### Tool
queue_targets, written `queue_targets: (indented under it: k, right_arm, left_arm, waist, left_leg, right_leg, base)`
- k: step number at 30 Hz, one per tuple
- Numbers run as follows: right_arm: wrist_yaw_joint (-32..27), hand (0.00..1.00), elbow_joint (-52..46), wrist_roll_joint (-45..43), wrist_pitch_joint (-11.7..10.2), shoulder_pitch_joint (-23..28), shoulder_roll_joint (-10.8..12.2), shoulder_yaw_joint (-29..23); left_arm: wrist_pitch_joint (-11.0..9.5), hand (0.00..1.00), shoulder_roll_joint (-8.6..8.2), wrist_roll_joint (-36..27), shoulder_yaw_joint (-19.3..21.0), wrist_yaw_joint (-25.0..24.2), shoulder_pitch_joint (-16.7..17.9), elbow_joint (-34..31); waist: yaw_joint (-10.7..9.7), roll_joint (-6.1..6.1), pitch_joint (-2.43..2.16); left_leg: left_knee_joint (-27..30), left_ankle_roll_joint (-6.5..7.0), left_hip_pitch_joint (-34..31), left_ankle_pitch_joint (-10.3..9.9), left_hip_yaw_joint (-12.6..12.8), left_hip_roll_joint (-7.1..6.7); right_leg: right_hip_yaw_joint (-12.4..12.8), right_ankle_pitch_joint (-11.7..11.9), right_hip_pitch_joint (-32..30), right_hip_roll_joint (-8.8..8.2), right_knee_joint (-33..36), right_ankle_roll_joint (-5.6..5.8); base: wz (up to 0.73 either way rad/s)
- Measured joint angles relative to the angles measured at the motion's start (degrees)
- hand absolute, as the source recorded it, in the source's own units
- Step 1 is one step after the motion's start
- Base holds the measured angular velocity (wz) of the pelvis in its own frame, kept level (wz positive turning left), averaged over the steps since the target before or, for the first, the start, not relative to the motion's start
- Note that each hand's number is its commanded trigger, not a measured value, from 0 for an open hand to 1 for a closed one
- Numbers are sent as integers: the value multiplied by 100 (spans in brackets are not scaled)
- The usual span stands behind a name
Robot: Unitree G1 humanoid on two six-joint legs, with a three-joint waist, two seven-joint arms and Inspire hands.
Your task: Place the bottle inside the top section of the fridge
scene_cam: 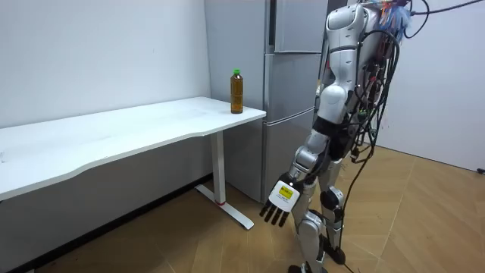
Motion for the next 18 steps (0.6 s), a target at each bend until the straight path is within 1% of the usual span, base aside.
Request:
queue_targets:
  k: [4, 6, 9, 14, 18]
  right_arm:
    - [-23, 0, 1, -256, 41, -55, -33, -3]
    - [-78, 0, -1, -490, 39, -111, -35, -8]
    - [-126, 0, -3, -664, 36, -155, -34, -10]
    - [-176, 0, 15, -678, 39, -158, -24, -16]
    - [-172, 0, 70, -679, 39, -160, -15, -104]
  left_arm:
    - [134, 0, 51, 451, -25, 2, 5, -2]
    - [177, 0, 60, 649, -25, 2, -11, -4]
    - [211, 0, 69, 761, -35, 1, -9, 4]
    - [417, 0, 66, 805, -36, -5, 17, 53]
    - [474, 0, 60, 984, -28, 1, 62, 53]
  waist:
    - [48, -39, -7]
    - [35, -50, -4]
    - [33, -58, 0]
    - [29, -58, 2]
    - [42, -51, 3]
  left_leg:
    - [3, -4, -16, -2, -39, -2]
    - [4, -5, -15, -2, -69, 0]
    - [0, -5, -18, -2, -88, 1]
    - [15, -14, -21, -14, -122, 0]
    - [14, -14, 35, -13, -130, 2]
  right_leg:
    - [-37, -7, 0, -1, -11, -5]
    - [-73, -9, 12, -3, 9, -3]
    - [-90, -9, 35, -3, 19, -2]
    - [-109, -9, 83, 1, 11, -3]
    - [-111, -9, 109, 1, 10, -2]
  base:
    - [4]
    - [9]
    - [3]
    - [2]
    - [1]
